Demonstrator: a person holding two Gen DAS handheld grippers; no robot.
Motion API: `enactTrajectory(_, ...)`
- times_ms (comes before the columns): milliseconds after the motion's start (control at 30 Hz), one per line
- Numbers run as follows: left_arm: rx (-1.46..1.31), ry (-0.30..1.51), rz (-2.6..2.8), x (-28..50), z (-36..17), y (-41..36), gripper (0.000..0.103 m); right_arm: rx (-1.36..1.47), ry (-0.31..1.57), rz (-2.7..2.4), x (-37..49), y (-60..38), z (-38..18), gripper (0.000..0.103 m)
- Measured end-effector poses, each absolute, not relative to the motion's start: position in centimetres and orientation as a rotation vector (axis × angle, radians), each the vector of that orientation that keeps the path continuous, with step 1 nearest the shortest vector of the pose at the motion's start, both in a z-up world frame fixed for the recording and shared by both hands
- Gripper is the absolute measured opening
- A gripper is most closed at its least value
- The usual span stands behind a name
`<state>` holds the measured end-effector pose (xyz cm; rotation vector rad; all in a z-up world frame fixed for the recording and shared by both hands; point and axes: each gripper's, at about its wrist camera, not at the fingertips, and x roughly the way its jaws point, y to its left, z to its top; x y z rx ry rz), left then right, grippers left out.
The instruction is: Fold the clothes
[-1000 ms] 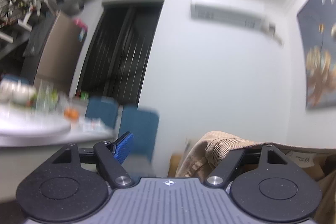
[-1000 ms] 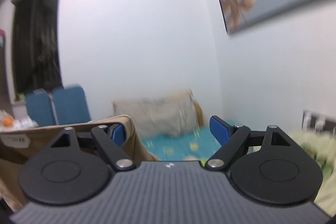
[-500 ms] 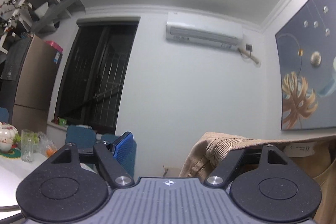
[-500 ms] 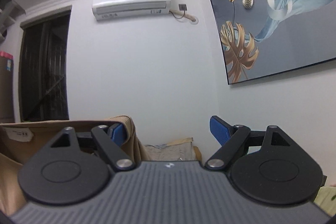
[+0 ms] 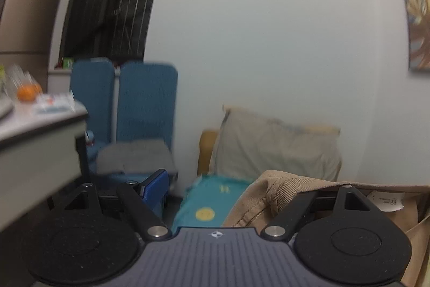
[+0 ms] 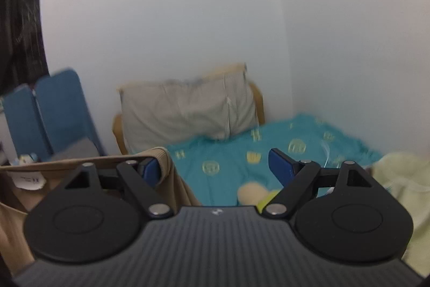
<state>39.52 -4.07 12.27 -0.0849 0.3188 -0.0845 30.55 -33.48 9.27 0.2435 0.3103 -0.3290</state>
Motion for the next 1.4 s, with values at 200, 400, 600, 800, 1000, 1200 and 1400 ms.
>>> enactTrajectory(200, -0.046, 0.538, -0.078, 50.4, -5.4, -5.4, 0.082, 0.237, 0.490, -0.328, 41.2, -36.6, -6.1, 0.084)
enactTrajectory(400, -0.007, 0.720, -0.086, 57.2, -15.0, -3.8, 0.080, 0.240, 0.694, -0.210, 46.4, -36.4, -13.7, 0.084)
enactTrajectory(600, -0.102, 0.930, -0.196, 58.6, -13.1, -2.6, 0.089, 0.282, 0.742, -0.052, 45.1, -34.3, -12.9, 0.084)
enactTrajectory(800, -0.057, 0.831, -0.236, 51.6, -7.5, -0.8, 0.098, 0.318, 0.653, 0.007, 39.2, -31.3, -8.4, 0.084)
enactTrajectory(1000, -0.245, 0.793, -0.209, 39.1, -5.0, 5.2, 0.097, 0.410, 0.576, -0.020, 26.4, -29.9, -4.8, 0.084)
enactTrajectory(1200, -0.401, 0.813, -0.094, 30.2, -7.4, 10.7, 0.088, 0.455, 0.600, -0.067, 14.8, -29.1, -2.8, 0.084)
enactTrajectory(1400, -0.509, 0.820, -0.002, 27.7, -11.2, 14.6, 0.080, 0.521, 0.560, -0.058, 8.8, -29.7, -3.4, 0.084)
